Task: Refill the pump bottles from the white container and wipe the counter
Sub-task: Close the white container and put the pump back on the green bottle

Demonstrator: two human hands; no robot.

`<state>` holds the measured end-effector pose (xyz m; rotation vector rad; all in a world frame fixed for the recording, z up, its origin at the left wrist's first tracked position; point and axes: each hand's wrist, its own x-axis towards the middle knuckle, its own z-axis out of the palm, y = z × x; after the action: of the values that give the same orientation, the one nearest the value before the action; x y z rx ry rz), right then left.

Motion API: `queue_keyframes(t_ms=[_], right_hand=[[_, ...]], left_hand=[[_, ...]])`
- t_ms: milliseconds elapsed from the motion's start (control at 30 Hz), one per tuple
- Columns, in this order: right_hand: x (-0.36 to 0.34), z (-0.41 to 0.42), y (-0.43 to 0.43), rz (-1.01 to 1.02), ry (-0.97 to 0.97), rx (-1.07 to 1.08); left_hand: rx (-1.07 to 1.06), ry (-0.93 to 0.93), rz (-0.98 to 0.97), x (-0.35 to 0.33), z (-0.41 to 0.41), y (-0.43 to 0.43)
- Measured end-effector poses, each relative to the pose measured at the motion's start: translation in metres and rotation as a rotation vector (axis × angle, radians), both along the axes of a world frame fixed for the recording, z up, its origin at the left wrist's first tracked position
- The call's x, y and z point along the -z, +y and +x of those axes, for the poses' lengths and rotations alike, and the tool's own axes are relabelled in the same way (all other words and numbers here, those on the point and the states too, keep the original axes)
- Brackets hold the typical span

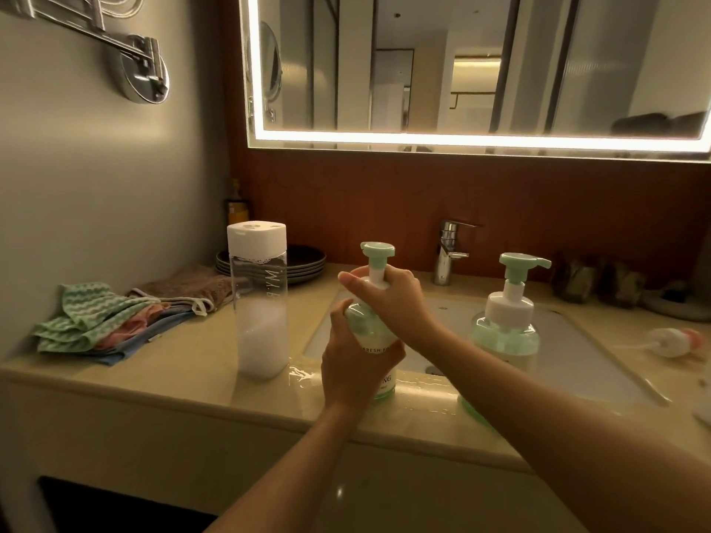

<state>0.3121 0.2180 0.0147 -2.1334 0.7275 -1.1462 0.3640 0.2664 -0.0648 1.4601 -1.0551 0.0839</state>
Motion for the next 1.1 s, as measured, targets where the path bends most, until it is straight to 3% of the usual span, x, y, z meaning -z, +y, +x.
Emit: queue_keyframes(t_ms=[167, 300, 467, 567, 633, 833, 1000, 1100], right_hand=[[0.006, 0.009, 0.014, -0.093, -0.013, 0.229], [0.016, 0.01, 0.024, -0.07, 0.044, 0.28], [0.001, -0.002, 0.009, -0.047, 0.046, 0.238], [-0.008, -0.001, 0.0, 0.099, 0.073, 0.052], [-0.005, 0.001, 0.0, 0.079, 0.062, -0.008], [0.004, -0.004, 0.009, -0.133, 0.178, 0.157], [-0.011, -0.001, -0.001, -0.006, 0.153, 0.061], [-0.004, 0.003, 0.002, -0.03, 0.143, 0.062]], left_hand=[[-0.018, -0.009, 0.004, -0.001, 0.0, 0.001], [-0.075, -0.119, 0.057, 0.0, 0.002, 0.003], [0.002, -0.03, 0.012, -0.003, -0.001, 0.003], [-0.003, -0.01, 0.004, -0.001, -0.002, 0.002], [-0.013, -0.006, -0.01, 0.0, -0.001, 0.0], [-0.011, -0.015, -0.027, 0.0, -0.001, 0.001], [-0.001, 0.009, -0.023, 0.0, -0.002, 0.002], [0.003, 0.019, -0.029, -0.001, -0.001, 0.003]])
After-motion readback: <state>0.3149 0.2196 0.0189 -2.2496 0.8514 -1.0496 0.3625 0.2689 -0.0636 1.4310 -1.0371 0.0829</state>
